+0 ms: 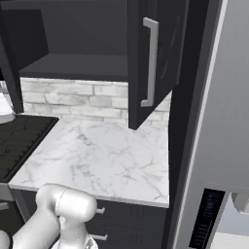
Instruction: Close all open cabinet doors.
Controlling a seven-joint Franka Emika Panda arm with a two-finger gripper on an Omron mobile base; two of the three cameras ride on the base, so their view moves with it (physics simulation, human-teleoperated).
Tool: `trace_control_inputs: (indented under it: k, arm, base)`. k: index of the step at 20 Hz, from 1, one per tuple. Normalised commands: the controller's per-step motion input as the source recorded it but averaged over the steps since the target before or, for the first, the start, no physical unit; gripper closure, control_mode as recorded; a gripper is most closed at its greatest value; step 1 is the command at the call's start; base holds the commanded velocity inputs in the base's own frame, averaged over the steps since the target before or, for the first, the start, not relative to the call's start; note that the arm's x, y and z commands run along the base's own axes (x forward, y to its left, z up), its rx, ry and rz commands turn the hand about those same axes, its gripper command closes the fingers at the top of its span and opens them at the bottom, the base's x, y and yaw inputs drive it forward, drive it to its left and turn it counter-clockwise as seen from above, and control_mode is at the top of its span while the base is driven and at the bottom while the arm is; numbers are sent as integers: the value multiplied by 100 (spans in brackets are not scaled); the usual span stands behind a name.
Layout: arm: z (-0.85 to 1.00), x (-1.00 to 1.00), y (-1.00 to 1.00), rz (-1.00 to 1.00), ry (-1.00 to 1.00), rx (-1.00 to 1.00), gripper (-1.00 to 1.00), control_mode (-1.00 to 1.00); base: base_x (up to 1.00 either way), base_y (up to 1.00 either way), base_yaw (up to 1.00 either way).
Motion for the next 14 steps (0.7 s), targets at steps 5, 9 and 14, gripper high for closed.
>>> trace_control_inputs:
  k: [5, 9, 14]
  arm:
    - [0, 28, -36, 0, 0, 6, -100, -100]
    - [0, 24, -41, 0, 0, 8, -100, -100]
    - [0, 21, -35, 0, 0, 9, -100, -100]
  base:
    - [0, 0, 0]
    - [0, 0, 0]
    - [0, 0, 0]
